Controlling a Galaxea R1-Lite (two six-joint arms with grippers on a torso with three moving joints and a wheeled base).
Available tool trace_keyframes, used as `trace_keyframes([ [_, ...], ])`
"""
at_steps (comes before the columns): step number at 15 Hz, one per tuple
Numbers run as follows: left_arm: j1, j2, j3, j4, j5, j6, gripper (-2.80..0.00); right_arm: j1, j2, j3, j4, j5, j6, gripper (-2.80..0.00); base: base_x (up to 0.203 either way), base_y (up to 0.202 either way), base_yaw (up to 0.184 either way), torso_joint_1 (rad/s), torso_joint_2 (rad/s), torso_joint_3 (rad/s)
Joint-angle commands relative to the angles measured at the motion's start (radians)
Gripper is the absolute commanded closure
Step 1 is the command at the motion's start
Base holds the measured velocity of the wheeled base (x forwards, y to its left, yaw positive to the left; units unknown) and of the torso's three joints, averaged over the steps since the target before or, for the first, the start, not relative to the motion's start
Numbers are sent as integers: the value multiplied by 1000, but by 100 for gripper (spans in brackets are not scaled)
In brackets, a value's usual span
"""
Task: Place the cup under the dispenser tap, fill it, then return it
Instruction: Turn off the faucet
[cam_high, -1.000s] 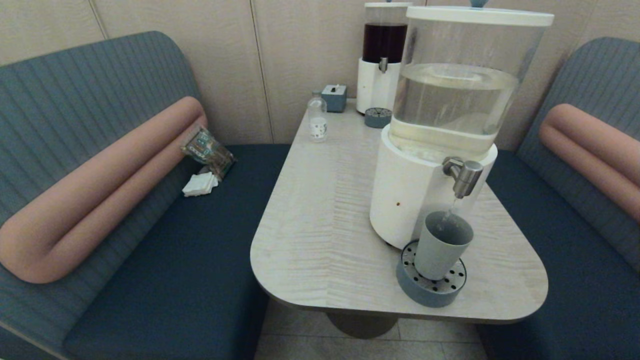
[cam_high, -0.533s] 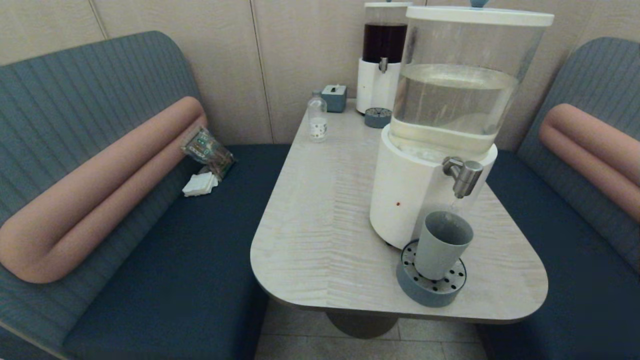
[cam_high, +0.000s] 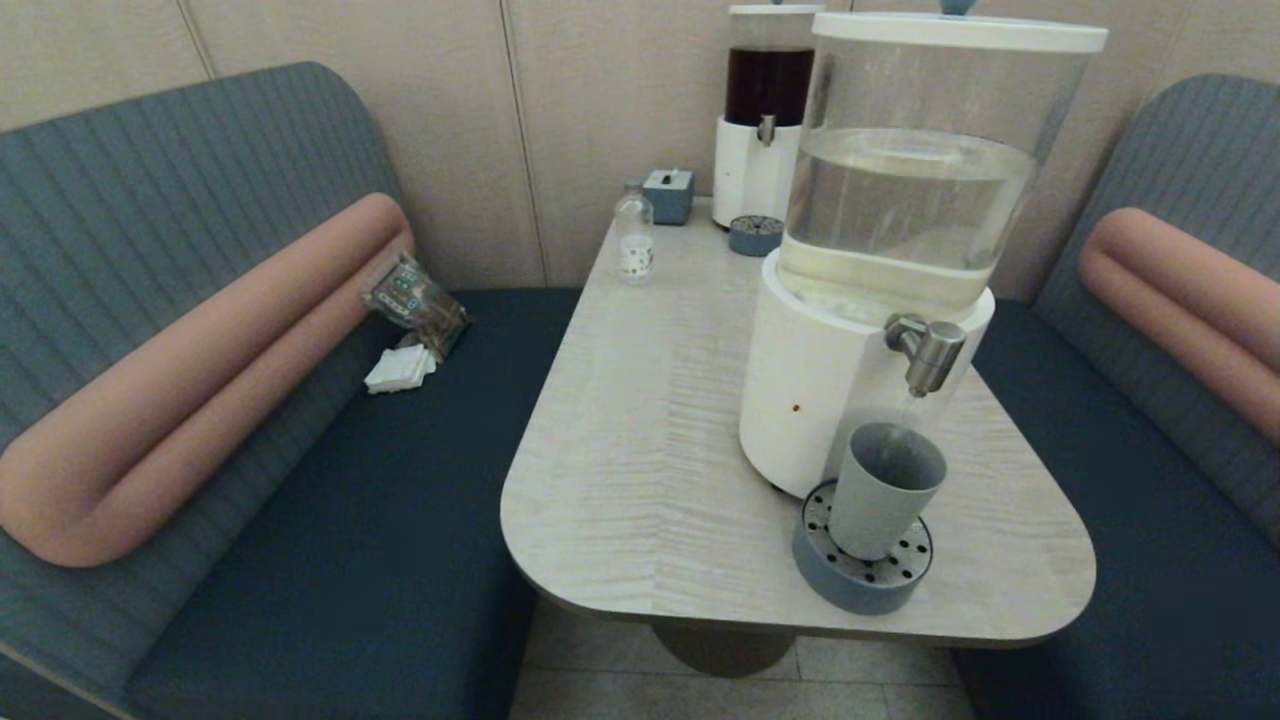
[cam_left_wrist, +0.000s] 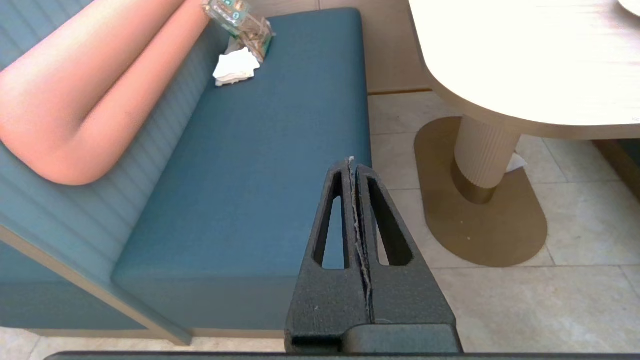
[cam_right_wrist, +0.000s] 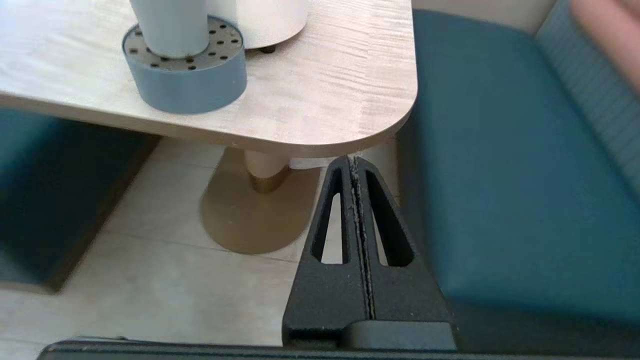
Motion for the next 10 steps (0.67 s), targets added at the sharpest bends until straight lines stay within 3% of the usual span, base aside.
trace_keyframes([
  [1,1,1,0,1,-1,5,0,0,5,-2,2,-1,8,0,0,0,0,0,0,0],
  [3,1,1,-19,-5,-6,9,0,0,2,-1,0,-1,15,0,0,0,0,0,0,0],
  [6,-1,66,-282,71,-75,-19,0,0,2,1,-2,-1,15,0,0,0,0,0,0,0],
  [8,-2,242,-484,128,-128,-88,0,0,2,1,-2,-1,15,0,0,0,0,0,0,0],
  [10,-2,524,-715,157,-202,-213,0,0,2,1,-2,-1,15,0,0,0,0,0,0,0],
])
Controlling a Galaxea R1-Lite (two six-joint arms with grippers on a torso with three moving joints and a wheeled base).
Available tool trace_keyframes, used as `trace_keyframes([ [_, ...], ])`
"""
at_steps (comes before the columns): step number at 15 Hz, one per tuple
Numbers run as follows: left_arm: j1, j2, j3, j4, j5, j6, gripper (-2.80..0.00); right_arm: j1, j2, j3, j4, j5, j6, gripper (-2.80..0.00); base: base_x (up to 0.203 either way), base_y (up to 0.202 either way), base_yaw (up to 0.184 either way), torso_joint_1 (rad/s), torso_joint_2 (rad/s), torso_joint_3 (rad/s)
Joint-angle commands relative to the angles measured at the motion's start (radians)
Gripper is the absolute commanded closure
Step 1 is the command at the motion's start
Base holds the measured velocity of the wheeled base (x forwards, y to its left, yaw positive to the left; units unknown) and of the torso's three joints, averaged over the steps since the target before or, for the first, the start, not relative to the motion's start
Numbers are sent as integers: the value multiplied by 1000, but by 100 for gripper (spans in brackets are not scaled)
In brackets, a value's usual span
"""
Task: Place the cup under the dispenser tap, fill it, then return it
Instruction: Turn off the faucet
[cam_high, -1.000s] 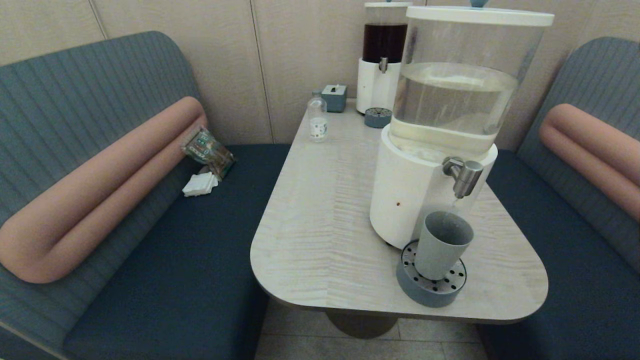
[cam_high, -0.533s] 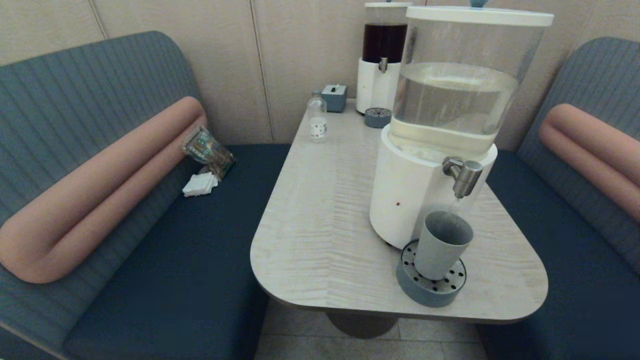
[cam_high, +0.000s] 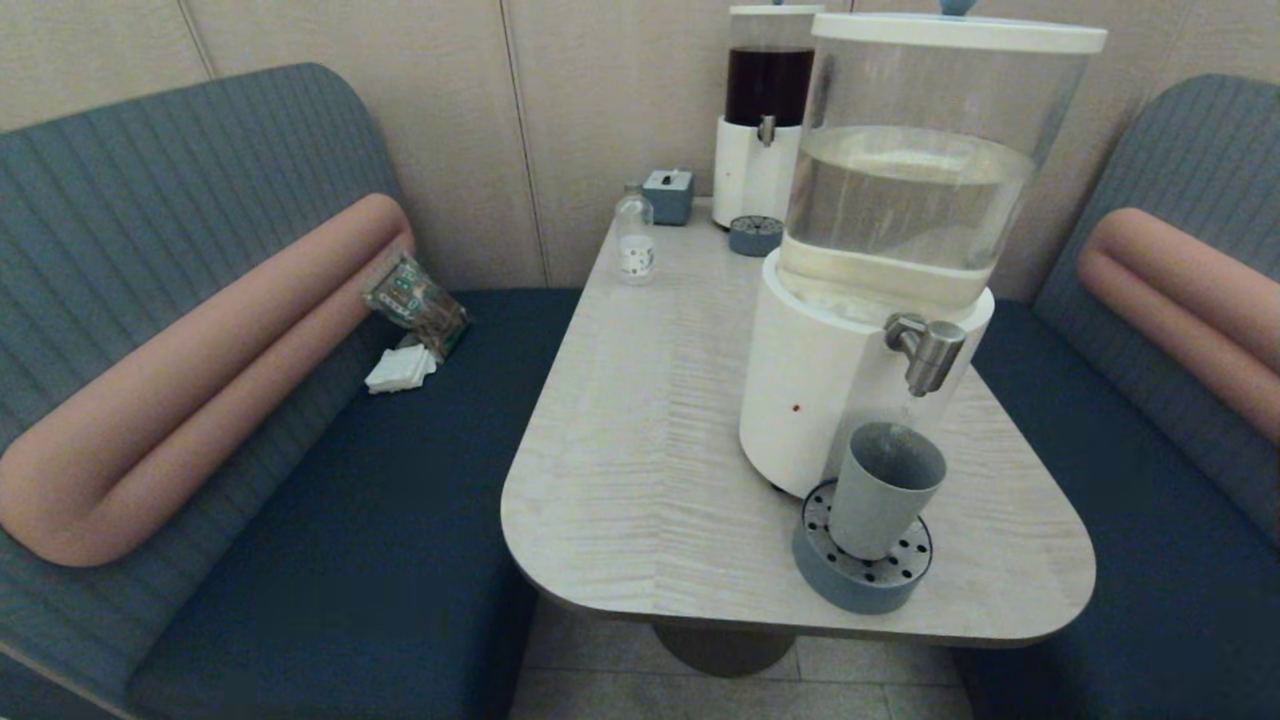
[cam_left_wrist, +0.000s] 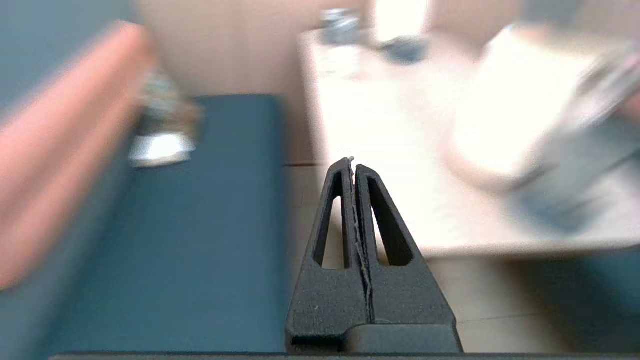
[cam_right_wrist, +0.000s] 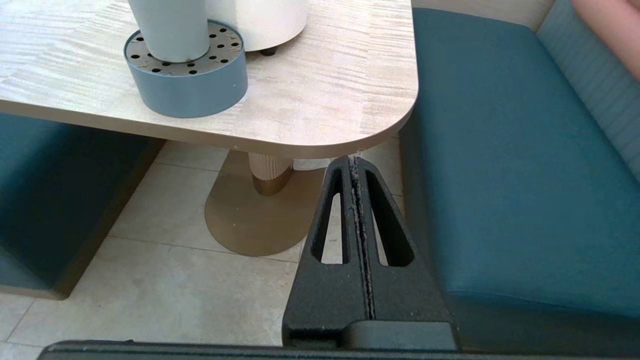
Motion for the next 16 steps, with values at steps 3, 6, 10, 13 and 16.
trace_keyframes([
  [3,-5,622,-347,-11,-125,-227,0,0,2,0,0,0,-1,0,0,0,0,0,0,0],
  [6,-57,1013,-441,-298,-195,-315,0,0,2,0,0,0,-1,0,0,0,0,0,0,0],
  [10,-157,1407,-463,-1009,-335,-160,0,0,2,0,0,0,-1,0,0,0,0,0,0,0],
  [13,-275,1481,-447,-1256,-554,-84,0,0,2,0,0,0,-1,0,0,0,0,0,0,0],
  [16,-382,1463,-429,-1304,-593,-100,0,0,2,0,0,0,-1,0,0,0,0,0,0,0],
])
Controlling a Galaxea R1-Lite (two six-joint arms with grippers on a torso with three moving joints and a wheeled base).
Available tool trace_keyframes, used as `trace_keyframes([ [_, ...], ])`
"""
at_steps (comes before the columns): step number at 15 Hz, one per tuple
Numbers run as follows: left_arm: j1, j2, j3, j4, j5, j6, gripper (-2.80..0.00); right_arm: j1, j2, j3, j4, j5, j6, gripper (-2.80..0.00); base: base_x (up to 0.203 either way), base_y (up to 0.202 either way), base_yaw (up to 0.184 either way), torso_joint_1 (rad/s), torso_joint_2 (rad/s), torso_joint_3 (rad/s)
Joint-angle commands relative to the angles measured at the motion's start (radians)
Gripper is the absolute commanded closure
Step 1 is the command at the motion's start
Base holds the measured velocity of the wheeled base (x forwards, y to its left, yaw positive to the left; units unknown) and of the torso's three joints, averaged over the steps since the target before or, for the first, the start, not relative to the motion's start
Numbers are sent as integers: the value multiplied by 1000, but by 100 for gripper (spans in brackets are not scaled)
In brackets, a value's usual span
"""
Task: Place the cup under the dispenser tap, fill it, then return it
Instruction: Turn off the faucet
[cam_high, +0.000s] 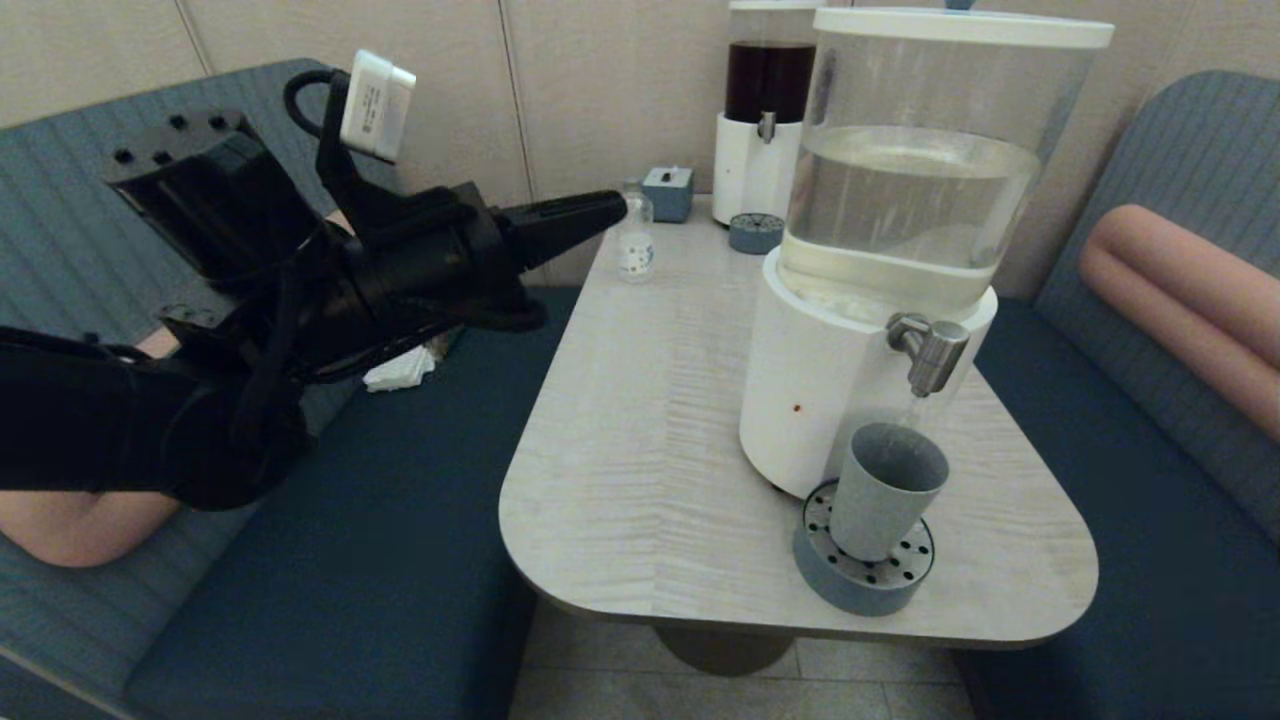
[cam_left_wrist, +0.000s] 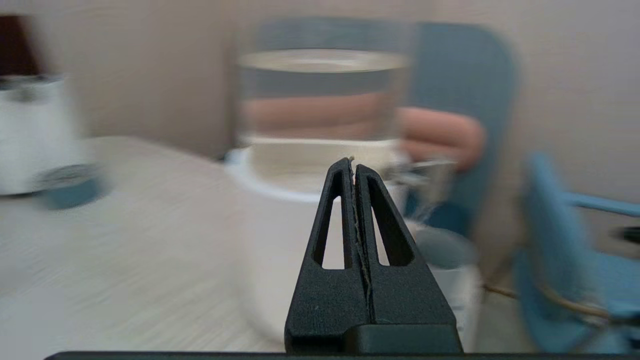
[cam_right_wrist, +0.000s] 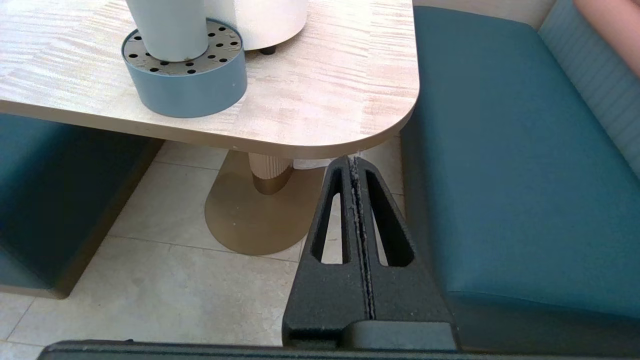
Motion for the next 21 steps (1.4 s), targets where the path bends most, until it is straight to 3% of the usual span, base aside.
trace_keyframes([
  [1,-53,2,31,-16,-8,-10,0,0,2,0,0,0,-1,0,0,0,0,0,0,0],
  [2,-59,-1,49,-19,-24,-11,0,0,2,0,0,0,-1,0,0,0,0,0,0,0],
  [5,-58,2,75,-17,-153,-12,0,0,2,0,0,0,-1,0,0,0,0,0,0,0],
  [12,-117,113,-13,-17,-167,-11,0,0,2,0,0,0,-1,0,0,0,0,0,0,0],
  [14,-135,165,-61,-14,-127,-7,0,0,2,0,0,0,-1,0,0,0,0,0,0,0],
  [18,-233,252,-137,-23,69,-14,0,0,2,0,0,0,-1,0,0,0,0,0,0,0],
  [21,-298,331,-187,-101,109,-19,0,0,2,0,0,0,-1,0,0,0,0,0,0,0],
])
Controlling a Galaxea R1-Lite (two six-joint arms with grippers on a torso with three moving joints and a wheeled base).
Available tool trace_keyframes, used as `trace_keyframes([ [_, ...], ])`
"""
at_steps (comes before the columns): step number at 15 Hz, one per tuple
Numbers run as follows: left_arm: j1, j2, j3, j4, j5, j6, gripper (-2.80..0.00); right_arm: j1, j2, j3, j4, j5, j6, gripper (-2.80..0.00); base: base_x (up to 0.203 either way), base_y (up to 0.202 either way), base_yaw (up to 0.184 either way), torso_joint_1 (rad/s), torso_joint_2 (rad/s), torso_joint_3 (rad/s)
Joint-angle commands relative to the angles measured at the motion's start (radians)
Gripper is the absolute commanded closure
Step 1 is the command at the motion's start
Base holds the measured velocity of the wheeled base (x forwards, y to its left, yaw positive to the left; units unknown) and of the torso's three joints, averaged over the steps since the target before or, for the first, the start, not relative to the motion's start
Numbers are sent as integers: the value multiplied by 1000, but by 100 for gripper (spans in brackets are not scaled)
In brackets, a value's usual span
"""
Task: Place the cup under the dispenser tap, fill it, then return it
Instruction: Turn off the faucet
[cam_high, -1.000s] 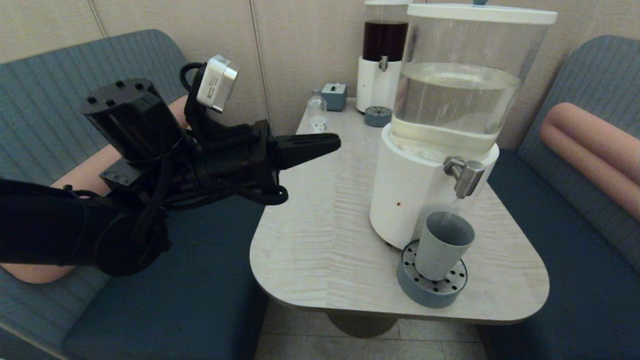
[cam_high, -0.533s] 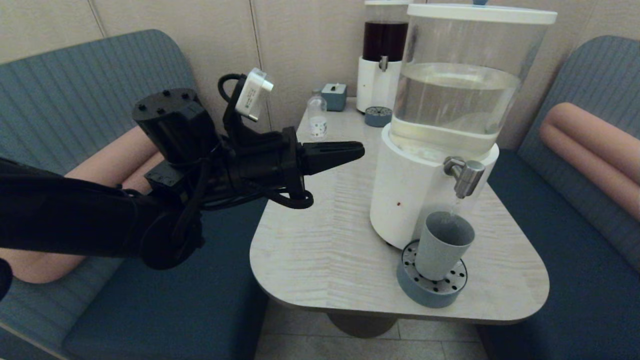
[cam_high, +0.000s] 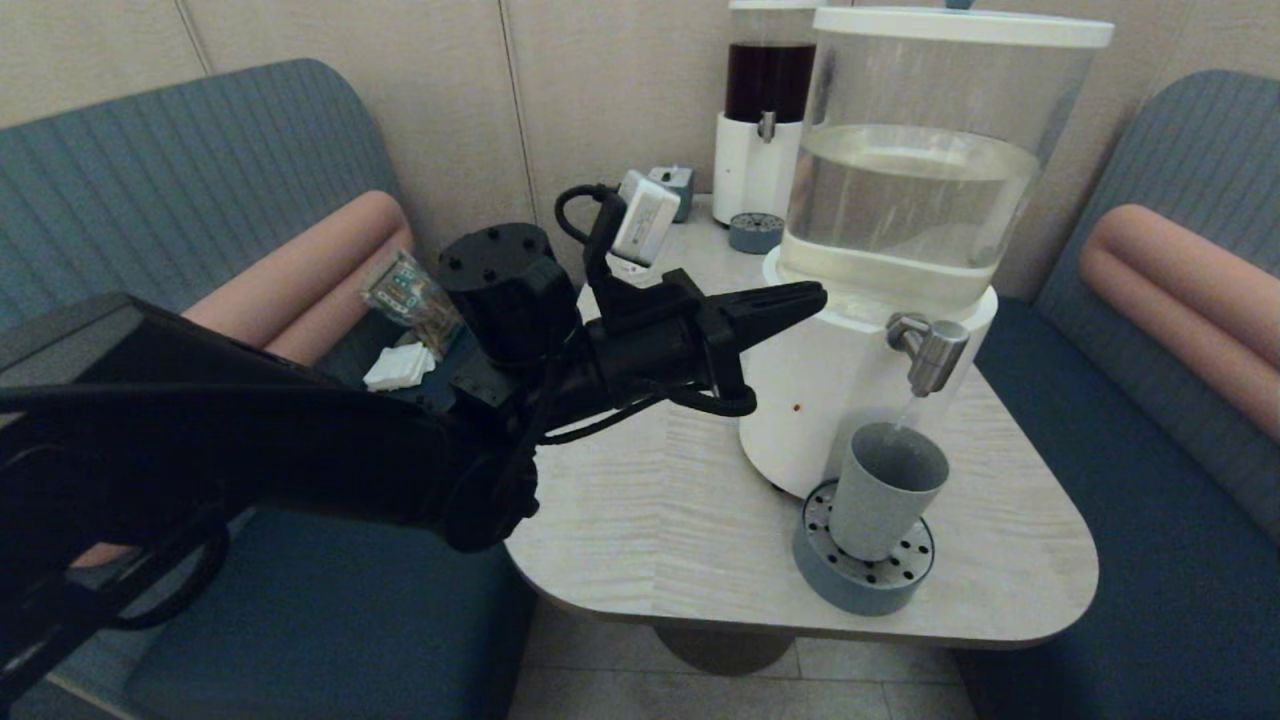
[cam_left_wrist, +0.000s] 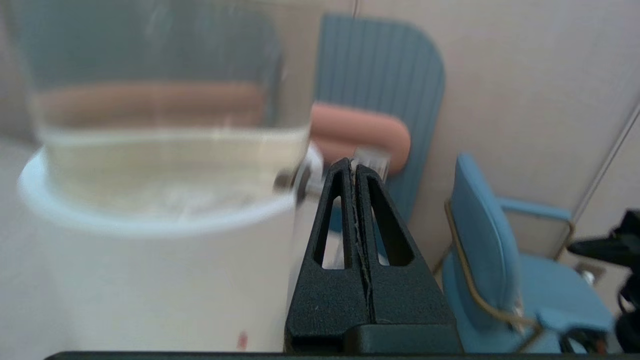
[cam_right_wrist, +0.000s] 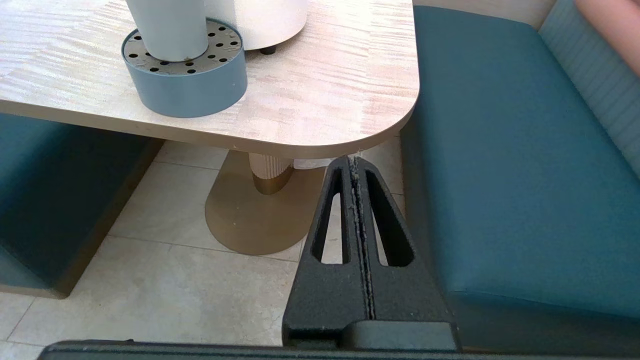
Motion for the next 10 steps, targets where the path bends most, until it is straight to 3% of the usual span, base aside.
trace_keyframes([
  [1,-28,67,-30,-33,-1,-4,0,0,2,0,0,0,-1,0,0,0,0,0,0,0],
  [5,-47,154,-95,-167,60,-19,0,0,2,0,0,0,-1,0,0,0,0,0,0,0],
  [7,-77,176,-108,-243,123,-45,0,0,2,0,0,0,-1,0,0,0,0,0,0,0],
  [10,-121,204,-107,-298,158,-51,0,0,2,0,0,0,-1,0,0,0,0,0,0,0],
])
